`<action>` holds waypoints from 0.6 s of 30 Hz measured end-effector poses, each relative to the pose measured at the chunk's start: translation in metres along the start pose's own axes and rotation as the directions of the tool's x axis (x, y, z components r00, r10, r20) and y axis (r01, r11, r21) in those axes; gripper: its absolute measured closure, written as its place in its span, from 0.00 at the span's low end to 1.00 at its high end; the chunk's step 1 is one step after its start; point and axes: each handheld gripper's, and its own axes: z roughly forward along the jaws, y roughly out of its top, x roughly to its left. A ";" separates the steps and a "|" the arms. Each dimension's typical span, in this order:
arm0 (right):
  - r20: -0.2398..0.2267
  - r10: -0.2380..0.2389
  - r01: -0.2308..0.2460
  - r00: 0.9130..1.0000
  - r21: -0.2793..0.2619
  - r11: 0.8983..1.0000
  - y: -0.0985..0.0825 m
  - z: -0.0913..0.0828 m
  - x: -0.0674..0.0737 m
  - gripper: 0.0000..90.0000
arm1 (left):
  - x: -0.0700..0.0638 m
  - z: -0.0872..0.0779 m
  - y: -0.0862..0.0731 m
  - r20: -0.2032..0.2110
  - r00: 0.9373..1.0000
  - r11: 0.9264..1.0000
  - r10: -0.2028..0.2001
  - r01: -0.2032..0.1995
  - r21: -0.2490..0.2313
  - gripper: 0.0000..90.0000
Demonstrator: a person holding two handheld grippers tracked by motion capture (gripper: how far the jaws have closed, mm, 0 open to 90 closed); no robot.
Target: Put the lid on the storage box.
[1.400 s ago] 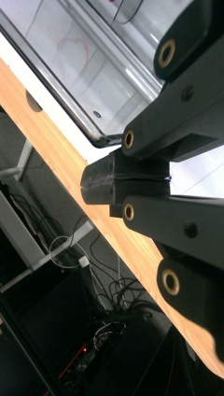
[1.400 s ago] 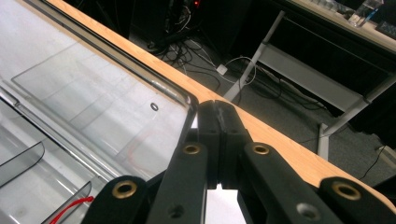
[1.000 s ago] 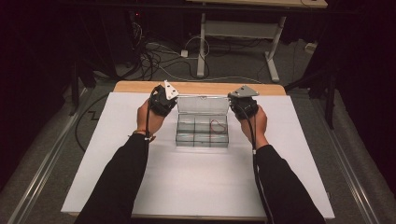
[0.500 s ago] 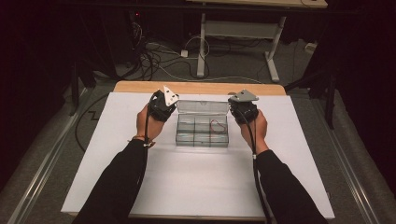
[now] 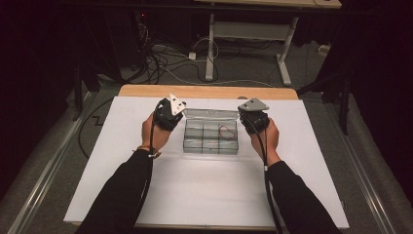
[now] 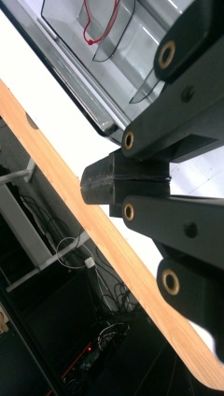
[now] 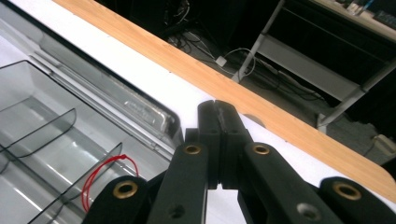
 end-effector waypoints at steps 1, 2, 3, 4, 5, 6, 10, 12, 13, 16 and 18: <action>-0.003 -0.001 0.001 1.000 -0.003 1.000 0.000 0.000 0.000 1.00 | -0.001 0.000 -0.001 -0.001 1.000 1.000 0.002 -0.002 -0.001 0.98; -0.004 0.001 -0.001 1.000 -0.005 1.000 0.000 -0.001 0.000 1.00 | -0.001 -0.001 -0.002 0.002 1.000 1.000 -0.001 0.001 -0.003 0.98; -0.007 0.004 -0.004 1.000 -0.005 1.000 -0.001 -0.002 0.000 1.00 | -0.001 -0.001 -0.003 0.000 1.000 1.000 0.000 0.000 -0.004 0.98; -0.006 0.001 -0.001 1.000 -0.008 1.000 -0.001 -0.002 0.001 1.00 | -0.002 -0.001 -0.003 0.002 1.000 1.000 0.003 -0.003 -0.004 0.98; -0.005 -0.003 0.003 1.000 -0.008 1.000 -0.002 -0.003 0.001 1.00 | -0.002 -0.002 -0.004 0.003 1.000 1.000 0.003 -0.003 -0.006 0.98; -0.005 -0.008 0.008 1.000 -0.010 1.000 -0.002 -0.003 0.002 1.00 | -0.003 -0.002 -0.004 0.003 1.000 1.000 0.004 -0.004 -0.006 0.98; -0.006 -0.015 0.015 1.000 -0.020 1.000 -0.005 -0.005 0.003 1.00 | -0.005 -0.003 -0.008 0.018 1.000 1.000 -0.004 0.005 -0.022 0.97; -0.016 -0.018 0.017 1.000 -0.023 1.000 -0.007 -0.006 0.005 1.00 | -0.008 -0.004 -0.008 -0.004 1.000 1.000 0.008 -0.008 -0.019 0.98; -0.017 -0.017 0.016 1.000 -0.024 1.000 -0.008 -0.006 0.005 1.00 | -0.009 -0.005 -0.007 -0.018 1.000 0.999 0.016 -0.016 -0.028 0.98; -0.009 -0.013 0.013 1.000 -0.036 0.999 -0.008 -0.008 0.006 1.00 | -0.008 -0.006 -0.008 -0.001 1.000 1.000 -0.005 0.005 -0.031 0.98; -0.015 -0.008 0.007 1.000 -0.039 0.999 -0.010 -0.008 0.007 1.00 | -0.009 -0.006 -0.010 0.001 1.000 0.999 -0.008 0.008 -0.033 0.98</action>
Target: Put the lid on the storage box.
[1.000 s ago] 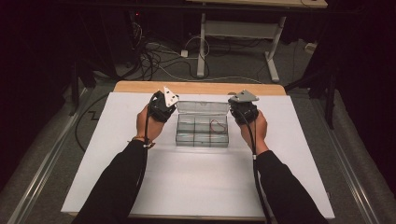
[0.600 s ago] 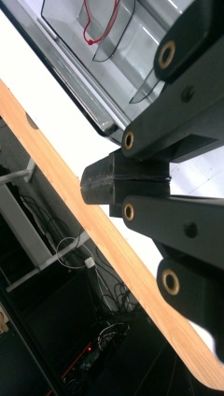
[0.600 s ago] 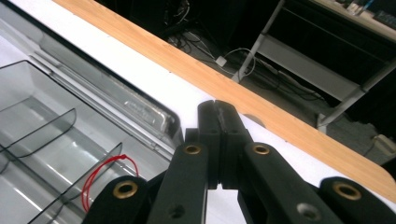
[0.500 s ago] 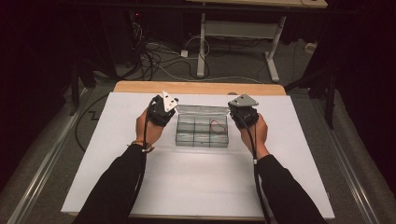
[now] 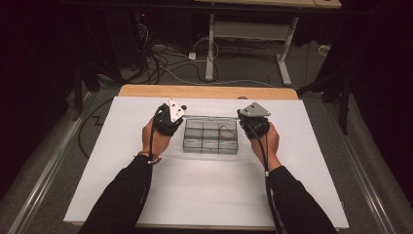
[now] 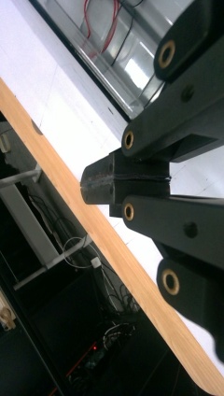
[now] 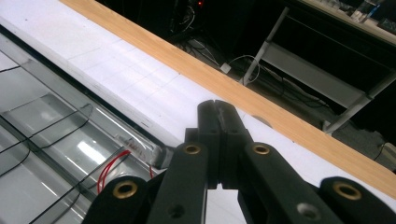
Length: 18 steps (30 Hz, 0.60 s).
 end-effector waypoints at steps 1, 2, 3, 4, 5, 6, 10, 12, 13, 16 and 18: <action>0.003 -0.005 0.005 1.000 0.000 1.000 -0.001 0.000 0.001 1.00 | 0.000 0.000 -0.001 0.001 1.000 1.000 0.000 0.000 0.002 0.98; 0.004 -0.007 0.007 1.000 -0.001 1.000 -0.001 -0.001 0.002 1.00 | -0.001 -0.001 -0.001 0.002 1.000 1.000 -0.001 0.001 0.001 0.98; 0.006 -0.008 0.009 1.000 -0.003 1.000 -0.002 -0.001 0.002 1.00 | -0.001 -0.001 -0.002 0.001 1.000 1.000 0.004 -0.004 0.003 0.98; 0.006 -0.004 0.004 1.000 -0.003 1.000 -0.003 -0.002 0.003 1.00 | -0.002 -0.001 -0.003 0.004 1.000 1.000 0.001 -0.001 0.001 0.98; 0.006 -0.003 0.003 1.000 -0.004 1.000 -0.004 -0.002 0.003 1.00 | -0.002 -0.002 -0.004 0.004 1.000 1.000 0.000 0.000 0.001 0.98; 0.005 -0.002 0.002 1.000 -0.003 1.000 -0.004 -0.003 0.004 1.00 | -0.003 -0.002 -0.005 0.003 1.000 1.000 0.002 -0.002 0.001 0.98; 0.000 0.004 -0.004 1.000 -0.006 1.000 -0.005 -0.005 0.005 1.00 | -0.005 -0.003 -0.009 -0.005 1.000 1.000 -0.002 0.002 -0.006 0.98; -0.004 0.006 -0.006 1.000 -0.008 1.000 -0.006 -0.005 0.006 1.00 | -0.005 -0.004 -0.010 -0.005 1.000 1.000 -0.005 0.005 -0.007 0.98; -0.005 0.006 -0.006 1.000 -0.010 1.000 -0.006 -0.006 0.006 1.00 | -0.006 -0.004 -0.010 -0.005 1.000 1.000 -0.007 0.007 -0.007 0.98; -0.003 0.008 -0.008 1.000 -0.014 1.000 -0.009 -0.006 0.007 1.00 | -0.007 -0.004 -0.012 0.003 1.000 1.000 -0.011 0.011 -0.009 0.98; -0.006 0.012 -0.012 1.000 -0.017 1.000 -0.011 -0.007 0.008 1.00 | -0.007 -0.004 -0.013 0.005 1.000 1.000 -0.008 0.008 -0.006 0.98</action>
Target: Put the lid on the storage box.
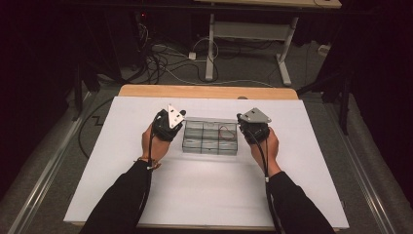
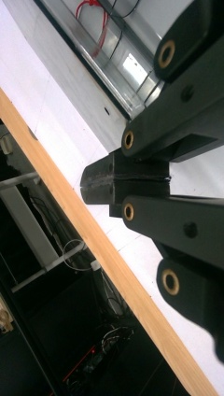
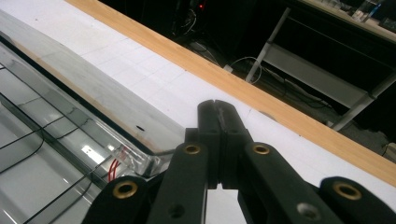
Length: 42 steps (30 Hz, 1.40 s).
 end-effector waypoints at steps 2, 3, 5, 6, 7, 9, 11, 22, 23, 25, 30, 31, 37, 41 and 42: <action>0.002 -0.001 0.001 1.000 -0.002 1.000 -0.001 0.000 0.001 1.00 | -0.001 0.000 -0.001 -0.005 1.000 1.000 0.007 -0.007 0.001 0.98; 0.001 0.000 0.000 1.000 -0.004 1.000 -0.001 -0.001 0.001 1.00 | -0.001 0.000 -0.002 -0.004 1.000 1.000 0.005 -0.005 -0.001 0.98; 0.000 0.002 -0.002 1.000 -0.004 1.000 -0.002 -0.001 0.001 1.00 | -0.002 -0.001 -0.003 -0.003 1.000 1.000 0.009 -0.009 -0.001 0.97; -0.002 0.008 -0.008 1.000 -0.004 1.000 -0.003 -0.001 0.002 1.00 | -0.003 -0.001 -0.004 -0.005 1.000 1.000 0.018 -0.018 0.000 0.97; 0.000 0.003 -0.003 1.000 -0.004 1.000 -0.003 -0.001 0.002 1.00 | -0.003 -0.001 -0.004 -0.007 1.000 1.000 0.025 -0.025 -0.001 0.97; 0.002 0.002 -0.002 1.000 -0.002 1.000 -0.004 -0.002 0.003 1.00 | -0.004 -0.002 -0.005 -0.007 1.000 1.000 0.028 -0.028 0.000 0.97; 0.000 0.007 -0.007 1.000 -0.001 1.000 -0.005 -0.002 0.003 1.00 | -0.004 -0.002 -0.006 -0.010 0.999 0.999 0.034 -0.034 -0.001 0.97; 0.004 0.007 -0.007 1.000 -0.020 1.000 -0.013 -0.003 0.006 1.00 | -0.006 -0.001 -0.013 0.006 1.000 1.000 0.031 -0.031 -0.001 0.97; 0.004 0.007 -0.007 1.000 -0.021 1.000 -0.014 -0.003 0.006 1.00 | -0.006 -0.001 -0.013 0.004 1.000 1.000 0.031 -0.031 0.000 0.97; 0.004 0.012 -0.012 1.000 -0.021 1.000 -0.015 -0.004 0.007 1.00 | -0.006 -0.001 -0.014 0.004 1.000 1.000 0.030 -0.030 0.003 0.97; -0.007 0.024 -0.024 1.000 -0.026 0.999 -0.018 -0.004 0.008 1.00 | -0.009 0.000 -0.018 0.000 0.999 0.999 0.036 -0.036 0.008 0.97; -0.007 0.027 -0.027 1.000 -0.022 0.999 -0.019 -0.005 0.008 1.00 | -0.009 0.000 -0.020 0.001 0.999 0.999 0.041 -0.041 0.009 0.97; -0.004 -0.041 0.041 0.999 -0.029 0.999 -0.018 -0.004 0.021 0.98 | -0.012 0.002 -0.022 0.007 0.999 0.999 0.052 -0.052 0.011 0.97; -0.025 -0.063 0.062 0.998 -0.028 0.998 -0.017 -0.003 0.027 0.98 | -0.012 0.000 -0.022 0.021 0.998 0.999 0.053 -0.053 0.010 0.97; -0.030 -0.066 0.065 0.997 -0.031 0.997 -0.017 -0.003 0.028 0.98 | -0.012 0.000 -0.022 0.025 0.999 0.999 0.048 -0.049 0.008 0.97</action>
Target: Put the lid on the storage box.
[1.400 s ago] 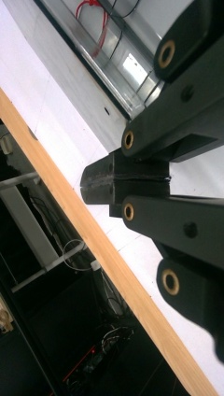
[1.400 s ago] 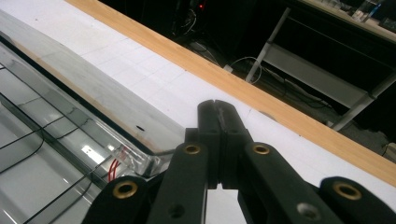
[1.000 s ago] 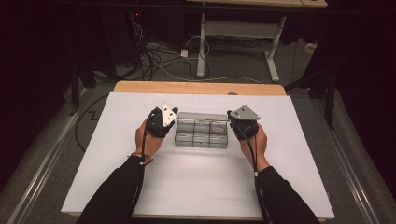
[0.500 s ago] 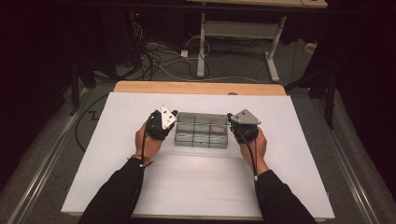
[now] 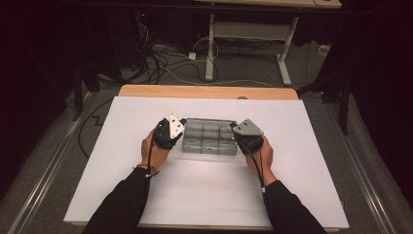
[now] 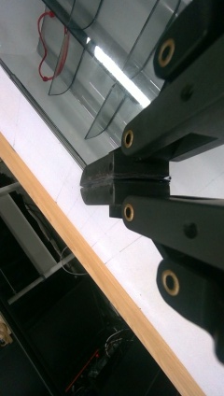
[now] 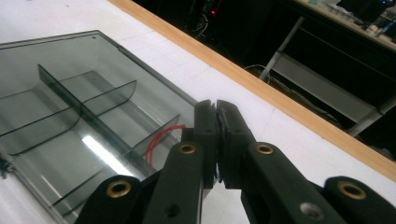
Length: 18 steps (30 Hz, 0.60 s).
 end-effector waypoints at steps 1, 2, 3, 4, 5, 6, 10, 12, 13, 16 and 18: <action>-0.004 0.006 -0.006 1.000 0.003 1.000 0.000 0.000 0.001 0.98 | 0.000 0.000 0.000 0.003 1.000 1.000 0.000 0.000 0.001 0.97; -0.009 0.007 -0.007 1.000 0.003 1.000 0.000 0.000 0.002 0.98 | 0.000 0.000 -0.001 0.006 1.000 1.000 0.000 0.000 0.002 0.97; -0.012 0.004 -0.005 1.000 -0.001 1.000 0.000 -0.001 0.002 0.98 | 0.000 -0.001 -0.001 0.011 1.000 1.000 0.002 -0.002 0.005 0.97; -0.016 0.006 -0.006 1.000 -0.001 1.000 -0.001 -0.001 0.003 0.98 | -0.001 -0.001 -0.002 0.015 1.000 1.000 0.001 -0.001 0.004 0.97; -0.022 0.005 -0.005 1.000 -0.002 1.000 -0.001 -0.001 0.004 0.98 | -0.002 -0.001 -0.003 0.020 1.000 1.000 0.002 -0.002 0.003 0.97; -0.027 0.006 -0.006 1.000 -0.004 1.000 -0.001 -0.002 0.005 0.98 | -0.002 -0.002 -0.003 0.023 1.000 1.000 0.006 -0.006 0.005 0.97; -0.046 0.003 -0.003 0.999 -0.012 1.000 -0.003 -0.005 0.008 0.98 | -0.007 -0.004 -0.004 0.040 0.999 1.000 0.024 -0.024 0.004 0.97; -0.054 0.002 -0.003 0.999 -0.012 1.000 -0.005 -0.006 0.010 0.97 | -0.009 -0.005 -0.004 0.048 0.998 0.999 0.036 -0.037 0.006 0.93; -0.058 0.007 -0.007 0.998 -0.012 1.000 -0.005 -0.007 0.010 0.97 | -0.011 -0.005 -0.004 0.051 0.998 0.999 0.040 -0.040 0.004 0.93; -0.067 0.009 -0.010 0.998 -0.019 1.000 -0.007 -0.009 0.012 0.97 | -0.014 -0.008 -0.004 0.064 0.997 0.999 0.052 -0.052 0.002 0.93; -0.076 0.014 -0.015 0.997 -0.021 1.000 -0.009 -0.011 0.013 0.96 | -0.015 -0.010 -0.004 0.067 0.996 0.998 0.058 -0.058 -0.002 0.93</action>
